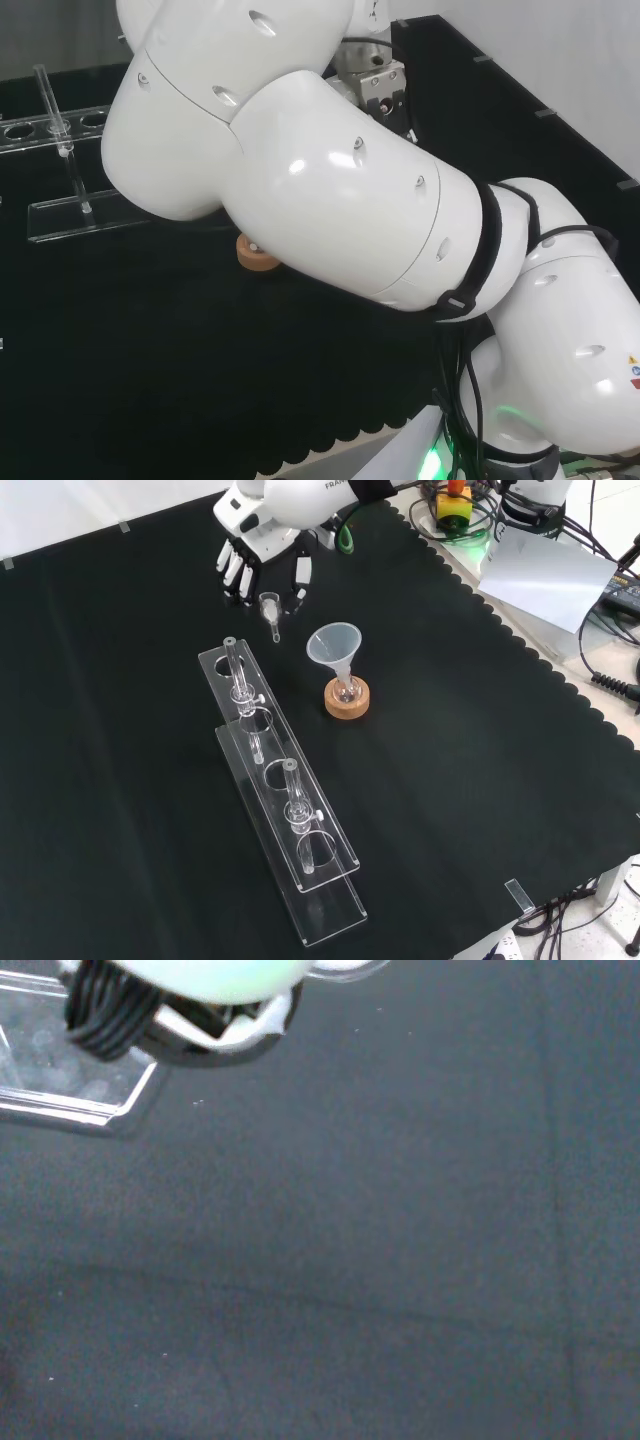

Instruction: Pick up the weighing funnel.

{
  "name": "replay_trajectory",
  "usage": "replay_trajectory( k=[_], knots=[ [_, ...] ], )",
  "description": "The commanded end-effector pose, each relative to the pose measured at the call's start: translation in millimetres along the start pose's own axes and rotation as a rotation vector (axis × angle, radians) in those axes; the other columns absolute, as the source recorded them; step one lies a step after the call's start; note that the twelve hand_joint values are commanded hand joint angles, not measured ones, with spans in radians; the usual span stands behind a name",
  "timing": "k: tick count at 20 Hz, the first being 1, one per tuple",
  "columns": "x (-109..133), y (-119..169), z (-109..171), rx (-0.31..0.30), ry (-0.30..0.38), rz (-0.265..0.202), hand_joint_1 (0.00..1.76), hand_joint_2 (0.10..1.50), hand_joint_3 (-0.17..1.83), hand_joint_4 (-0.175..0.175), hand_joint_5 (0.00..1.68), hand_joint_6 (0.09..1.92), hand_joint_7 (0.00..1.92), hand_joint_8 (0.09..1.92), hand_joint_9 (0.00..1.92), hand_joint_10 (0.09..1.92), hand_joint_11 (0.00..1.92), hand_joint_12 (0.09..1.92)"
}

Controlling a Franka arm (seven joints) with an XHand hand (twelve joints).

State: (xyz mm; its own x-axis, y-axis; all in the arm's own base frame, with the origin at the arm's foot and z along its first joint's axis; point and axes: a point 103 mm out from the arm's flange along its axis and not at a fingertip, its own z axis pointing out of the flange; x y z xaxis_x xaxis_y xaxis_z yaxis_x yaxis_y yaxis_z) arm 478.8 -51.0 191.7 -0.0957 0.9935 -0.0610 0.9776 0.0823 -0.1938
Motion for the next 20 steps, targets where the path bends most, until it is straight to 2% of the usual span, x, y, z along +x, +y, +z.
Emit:
replay_trajectory(
  k=[1,11,20],
  knots=[
    [-8,-14,-19,0.011,-0.015,0.016,1.10,0.68,0.66,0.175,1.21,0.79,0.59,0.69,0.98,0.47,0.69,1.19],
    [-8,-35,-38,0.005,0.019,0.019,1.10,0.68,0.66,0.175,1.20,0.80,0.57,0.68,0.98,0.47,0.68,1.19],
    [1,-63,-56,0.009,-0.010,0.011,1.10,0.68,0.66,0.175,1.20,0.80,0.55,0.68,0.97,0.47,0.67,1.19]
  ],
)
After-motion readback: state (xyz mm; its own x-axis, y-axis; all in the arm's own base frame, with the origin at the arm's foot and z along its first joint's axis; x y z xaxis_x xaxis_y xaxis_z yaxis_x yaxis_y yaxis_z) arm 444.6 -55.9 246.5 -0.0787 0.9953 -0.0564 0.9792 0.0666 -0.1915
